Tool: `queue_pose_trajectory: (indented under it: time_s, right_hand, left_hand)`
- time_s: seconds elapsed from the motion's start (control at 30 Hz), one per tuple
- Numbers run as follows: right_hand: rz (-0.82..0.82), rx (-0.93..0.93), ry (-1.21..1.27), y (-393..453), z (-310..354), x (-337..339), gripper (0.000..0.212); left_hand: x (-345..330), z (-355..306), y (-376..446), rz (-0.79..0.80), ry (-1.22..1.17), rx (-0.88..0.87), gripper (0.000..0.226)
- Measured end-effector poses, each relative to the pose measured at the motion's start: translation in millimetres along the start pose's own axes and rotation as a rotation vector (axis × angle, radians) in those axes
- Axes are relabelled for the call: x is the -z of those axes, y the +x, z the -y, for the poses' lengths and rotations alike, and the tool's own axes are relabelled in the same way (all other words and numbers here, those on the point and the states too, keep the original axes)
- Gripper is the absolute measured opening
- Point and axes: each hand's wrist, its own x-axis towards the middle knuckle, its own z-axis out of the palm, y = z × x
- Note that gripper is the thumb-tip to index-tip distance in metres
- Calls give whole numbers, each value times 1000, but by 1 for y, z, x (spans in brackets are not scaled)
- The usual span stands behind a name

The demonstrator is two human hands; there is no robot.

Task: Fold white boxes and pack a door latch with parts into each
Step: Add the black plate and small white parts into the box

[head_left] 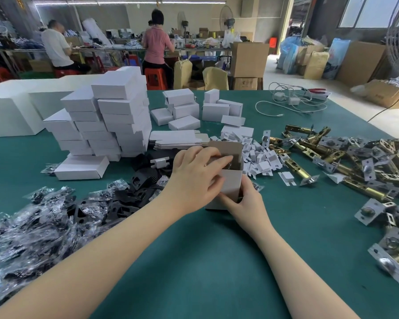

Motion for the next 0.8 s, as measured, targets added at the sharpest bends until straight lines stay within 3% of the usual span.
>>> queue_pose_trajectory:
  time_s: [0.17, 0.3, 0.43, 0.57, 0.67, 0.8]
  right_hand:
    - [-1, 21, -24, 1, -4, 0, 42]
    - [-2, 32, -28, 1, -6, 0, 37]
    - [2, 79, -12, 0, -2, -1, 44]
    - [-21, 138, -13, 0, 2, -2, 53]
    - [-72, 169, -16, -3, -1, -4, 64]
    - [-203, 264, -13, -9, 7, -4, 50]
  left_hand:
    - [-7, -6, -1, 5, -4, 9, 30]
    - [-19, -4, -4, -82, -80, 9, 32]
    - [-34, -7, -15, -191, -495, 200, 54]
    - [-49, -8, -31, -162, -821, 395, 45]
    - [-56, -3, -38, -164, -836, 378, 46]
    - [-59, 0, -42, -157, -794, 368, 48]
